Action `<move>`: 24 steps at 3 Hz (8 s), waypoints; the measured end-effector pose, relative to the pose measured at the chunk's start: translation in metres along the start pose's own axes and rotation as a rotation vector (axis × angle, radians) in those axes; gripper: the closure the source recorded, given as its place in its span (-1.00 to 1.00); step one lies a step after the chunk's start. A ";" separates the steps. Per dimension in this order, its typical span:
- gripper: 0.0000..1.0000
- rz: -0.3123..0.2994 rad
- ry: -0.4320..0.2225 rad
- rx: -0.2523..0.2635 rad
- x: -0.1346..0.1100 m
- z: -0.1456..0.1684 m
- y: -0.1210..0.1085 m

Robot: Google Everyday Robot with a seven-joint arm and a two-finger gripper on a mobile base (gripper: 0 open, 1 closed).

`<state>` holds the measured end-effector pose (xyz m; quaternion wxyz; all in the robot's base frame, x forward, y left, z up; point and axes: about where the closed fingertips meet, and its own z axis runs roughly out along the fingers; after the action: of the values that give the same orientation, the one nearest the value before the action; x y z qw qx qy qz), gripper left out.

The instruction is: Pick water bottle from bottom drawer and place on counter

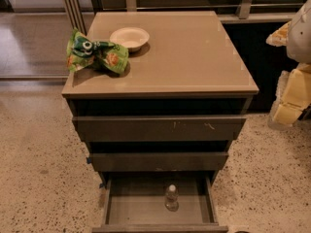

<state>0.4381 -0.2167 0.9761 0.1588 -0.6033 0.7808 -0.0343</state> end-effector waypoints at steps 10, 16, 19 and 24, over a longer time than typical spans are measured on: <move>1.00 0.277 -0.454 -0.097 0.087 0.430 0.039; 1.00 0.336 -0.599 -0.213 0.101 0.669 0.144; 0.16 0.264 -0.642 -0.179 0.096 0.684 0.152; -0.94 0.188 -0.821 -0.150 0.047 0.745 0.134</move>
Offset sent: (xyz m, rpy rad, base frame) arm 0.0000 0.0000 0.0000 0.0000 0.0000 0.0000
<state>0.5187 -0.1226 0.2275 0.4145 -0.5031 0.7047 0.2802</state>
